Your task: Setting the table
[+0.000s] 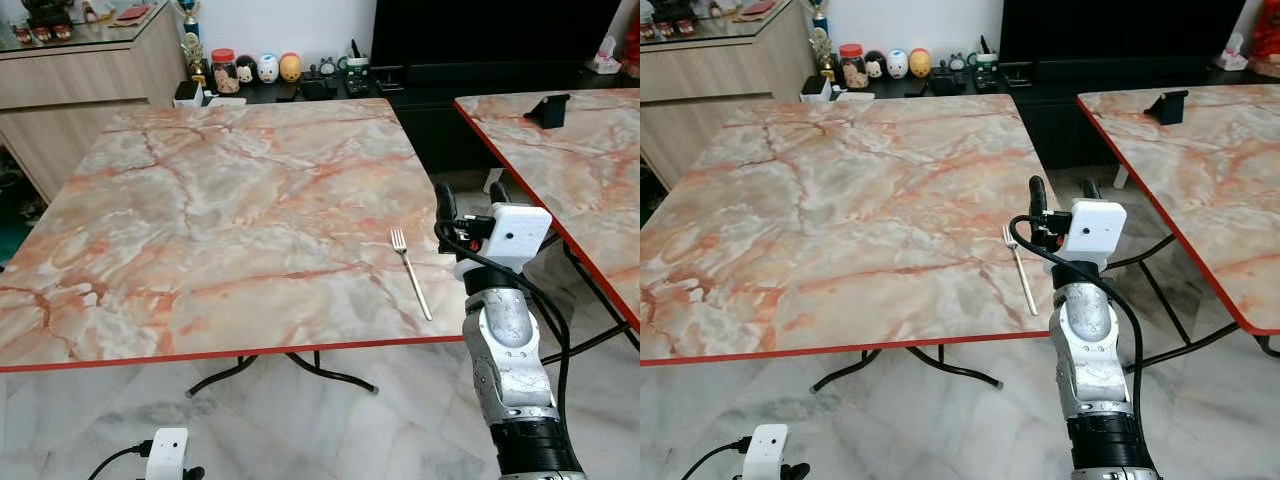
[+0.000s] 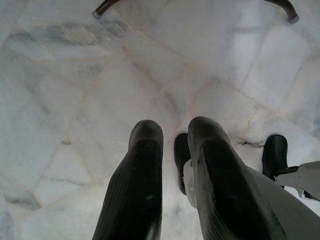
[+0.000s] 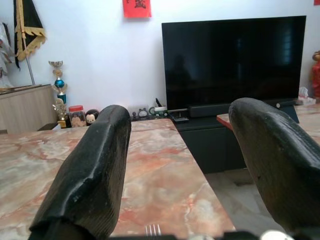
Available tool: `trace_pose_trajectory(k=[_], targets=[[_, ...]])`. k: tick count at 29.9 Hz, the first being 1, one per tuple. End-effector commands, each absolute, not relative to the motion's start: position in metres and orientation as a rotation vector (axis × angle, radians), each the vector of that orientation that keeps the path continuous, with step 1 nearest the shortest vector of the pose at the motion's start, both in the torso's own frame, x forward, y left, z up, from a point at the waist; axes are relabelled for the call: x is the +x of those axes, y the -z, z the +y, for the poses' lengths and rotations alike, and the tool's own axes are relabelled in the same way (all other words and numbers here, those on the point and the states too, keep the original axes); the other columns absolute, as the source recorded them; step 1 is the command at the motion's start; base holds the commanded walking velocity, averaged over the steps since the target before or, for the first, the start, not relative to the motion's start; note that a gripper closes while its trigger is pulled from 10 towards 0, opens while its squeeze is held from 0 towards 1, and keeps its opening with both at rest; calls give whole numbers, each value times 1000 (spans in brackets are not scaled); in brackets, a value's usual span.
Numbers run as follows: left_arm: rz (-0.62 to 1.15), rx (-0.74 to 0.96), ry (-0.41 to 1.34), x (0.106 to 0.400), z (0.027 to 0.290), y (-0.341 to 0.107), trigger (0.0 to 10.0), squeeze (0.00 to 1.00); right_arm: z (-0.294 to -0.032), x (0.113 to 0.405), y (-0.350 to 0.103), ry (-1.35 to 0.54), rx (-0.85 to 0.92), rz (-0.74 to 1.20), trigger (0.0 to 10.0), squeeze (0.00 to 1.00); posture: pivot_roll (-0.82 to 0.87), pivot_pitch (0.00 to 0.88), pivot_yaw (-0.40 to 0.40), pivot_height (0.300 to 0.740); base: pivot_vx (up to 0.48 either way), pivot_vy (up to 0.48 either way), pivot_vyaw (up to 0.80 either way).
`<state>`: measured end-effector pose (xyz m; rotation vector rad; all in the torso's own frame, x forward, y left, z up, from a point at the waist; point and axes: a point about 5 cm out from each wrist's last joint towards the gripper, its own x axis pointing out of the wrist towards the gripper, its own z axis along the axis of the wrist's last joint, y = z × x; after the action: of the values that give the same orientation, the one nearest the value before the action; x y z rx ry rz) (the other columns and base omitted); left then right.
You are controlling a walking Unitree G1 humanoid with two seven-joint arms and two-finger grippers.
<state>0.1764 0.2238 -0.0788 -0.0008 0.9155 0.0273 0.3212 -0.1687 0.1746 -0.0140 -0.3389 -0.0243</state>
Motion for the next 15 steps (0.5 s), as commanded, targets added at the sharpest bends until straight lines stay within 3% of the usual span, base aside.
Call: trace_pose_trajectory(k=[1,15], targets=[[940,0,-24,170,225,82,10000,0,-169,321,-172,24,-11,-325,10000,0,10,0,14,740,0,0,0],[936,-19,-31,172,224,81,10000,0,-169,320,-160,-3,-15,-267,10000,0,17,0,11,740,0,0,0]])
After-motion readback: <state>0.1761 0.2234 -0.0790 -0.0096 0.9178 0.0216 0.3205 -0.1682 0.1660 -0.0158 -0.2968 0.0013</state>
